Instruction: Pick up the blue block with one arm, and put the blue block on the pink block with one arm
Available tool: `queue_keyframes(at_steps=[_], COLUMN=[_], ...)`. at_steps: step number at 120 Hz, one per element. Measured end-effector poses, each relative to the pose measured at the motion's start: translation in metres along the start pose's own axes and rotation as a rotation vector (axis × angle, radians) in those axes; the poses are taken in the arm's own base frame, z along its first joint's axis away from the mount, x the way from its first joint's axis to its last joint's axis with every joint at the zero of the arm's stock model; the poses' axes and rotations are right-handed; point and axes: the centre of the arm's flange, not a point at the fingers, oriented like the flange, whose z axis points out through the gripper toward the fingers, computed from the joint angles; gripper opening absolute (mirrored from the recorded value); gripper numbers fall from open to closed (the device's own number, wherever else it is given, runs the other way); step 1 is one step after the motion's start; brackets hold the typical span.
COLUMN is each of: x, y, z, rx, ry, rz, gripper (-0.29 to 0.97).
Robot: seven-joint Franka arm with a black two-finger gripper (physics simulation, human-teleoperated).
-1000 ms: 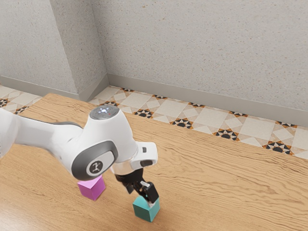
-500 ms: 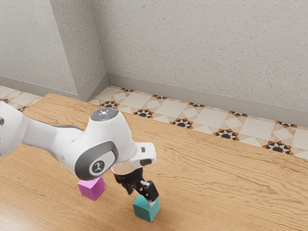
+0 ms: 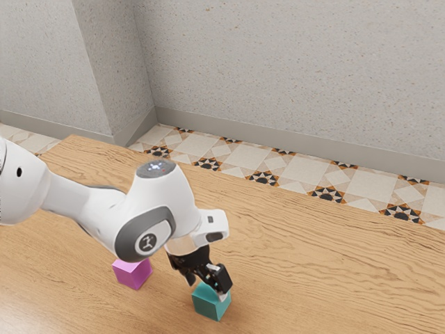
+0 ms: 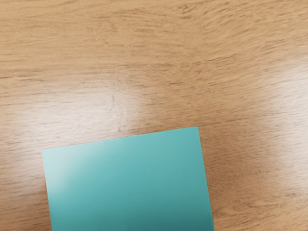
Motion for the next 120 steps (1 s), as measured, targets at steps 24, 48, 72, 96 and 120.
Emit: queue_keyframes(at_steps=[24, 48, 72, 96, 120], x=[0.002, 0.005, 0.007, 0.006, 0.006], y=[0.001, -0.005, -0.014, -0.010, -0.009], z=[0.007, 0.013, 0.013, 0.017, 0.021], rx=[-0.009, -0.012, -0.008, -0.010, -0.013], ry=[-0.006, -0.013, -0.011, -0.020, -0.027], rz=[-0.003, -0.013, -0.028, -0.019, -0.016], gripper=[0.68, 0.68, 0.68, 0.68, 0.66])
